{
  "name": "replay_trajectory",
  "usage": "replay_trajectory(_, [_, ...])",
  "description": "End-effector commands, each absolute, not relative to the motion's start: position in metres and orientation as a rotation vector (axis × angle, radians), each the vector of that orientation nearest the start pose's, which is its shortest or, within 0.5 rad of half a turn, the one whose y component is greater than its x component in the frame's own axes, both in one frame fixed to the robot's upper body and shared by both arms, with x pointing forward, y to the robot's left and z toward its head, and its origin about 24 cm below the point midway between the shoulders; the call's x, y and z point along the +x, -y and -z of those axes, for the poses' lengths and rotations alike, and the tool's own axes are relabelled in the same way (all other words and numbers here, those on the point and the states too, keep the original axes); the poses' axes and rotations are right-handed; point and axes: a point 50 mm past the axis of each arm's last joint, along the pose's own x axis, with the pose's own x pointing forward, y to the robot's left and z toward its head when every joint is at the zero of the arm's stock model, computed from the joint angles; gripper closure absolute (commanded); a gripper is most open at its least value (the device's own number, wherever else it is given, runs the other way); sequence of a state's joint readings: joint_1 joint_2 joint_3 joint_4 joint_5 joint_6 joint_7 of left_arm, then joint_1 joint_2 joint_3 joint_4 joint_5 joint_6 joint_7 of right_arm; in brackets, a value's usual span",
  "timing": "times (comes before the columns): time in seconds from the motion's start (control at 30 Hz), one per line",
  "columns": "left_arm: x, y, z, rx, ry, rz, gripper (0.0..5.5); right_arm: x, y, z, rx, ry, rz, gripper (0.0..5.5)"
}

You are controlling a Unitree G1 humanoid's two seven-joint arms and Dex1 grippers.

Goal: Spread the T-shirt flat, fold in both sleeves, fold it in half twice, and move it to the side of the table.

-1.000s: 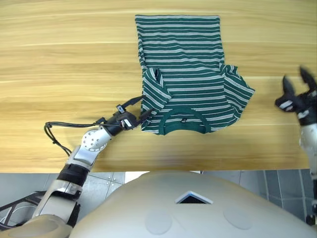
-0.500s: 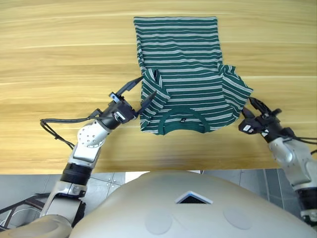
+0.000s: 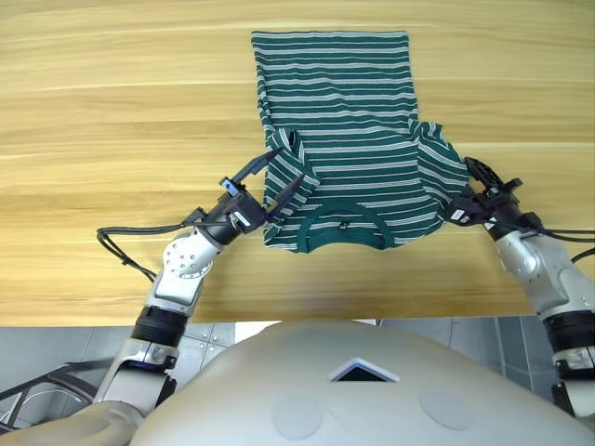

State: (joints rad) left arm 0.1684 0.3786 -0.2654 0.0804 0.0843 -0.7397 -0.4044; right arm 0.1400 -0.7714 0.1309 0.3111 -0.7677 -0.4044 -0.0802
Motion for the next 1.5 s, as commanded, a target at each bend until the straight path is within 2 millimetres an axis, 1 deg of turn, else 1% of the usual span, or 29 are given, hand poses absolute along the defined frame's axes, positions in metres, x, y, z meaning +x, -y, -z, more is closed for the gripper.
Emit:
replay_trajectory(0.03, [0.183, -0.134, -0.034, 0.416, 0.367, 0.787, 3.03, 0.199, 0.286, 0.001, -1.459, -0.144, -0.476, 3.34])
replay_trajectory(0.23, [0.181, -0.132, -0.031, 0.396, 0.361, 0.787, 3.03, 0.204, 0.285, 0.008, -1.455, -0.15, -0.499, 3.34])
replay_trajectory(0.53, [0.179, -0.132, -0.032, 0.394, 0.367, 0.792, 2.97, 0.204, 0.282, 0.008, -1.45, -0.138, -0.531, 4.79])
replay_trajectory(0.73, [0.178, -0.132, -0.032, 0.395, 0.37, 0.788, 2.97, 0.206, 0.282, 0.007, -1.453, -0.136, -0.527, 5.48])
replay_trajectory(0.9, [0.177, -0.133, -0.033, 0.397, 0.373, 0.785, 2.97, 0.206, 0.281, 0.005, -1.452, -0.128, -0.517, 5.48])
replay_trajectory(0.97, [0.176, -0.133, -0.033, 0.397, 0.374, 0.785, 2.97, 0.206, 0.278, 0.002, -1.434, -0.1, -0.51, 5.48])
replay_trajectory(1.1, [0.176, -0.136, -0.034, 0.398, 0.374, 0.774, 2.97, 0.213, 0.258, -0.015, -1.349, 0.041, -0.47, 5.48])
replay_trajectory(1.13, [0.176, -0.136, -0.034, 0.398, 0.374, 0.772, 2.97, 0.216, 0.252, -0.021, -1.328, 0.089, -0.436, 5.48])
replay_trajectory(1.23, [0.177, -0.137, -0.034, 0.4, 0.376, 0.767, 2.97, 0.221, 0.238, -0.031, -1.27, 0.176, -0.385, 5.48])
replay_trajectory(1.33, [0.178, -0.139, -0.034, 0.401, 0.378, 0.76, 2.97, 0.224, 0.227, -0.035, -1.224, 0.221, -0.358, 5.48])
replay_trajectory(1.5, [0.18, -0.14, -0.034, 0.403, 0.38, 0.754, 2.97, 0.227, 0.223, -0.034, -1.219, 0.229, -0.336, 5.48])
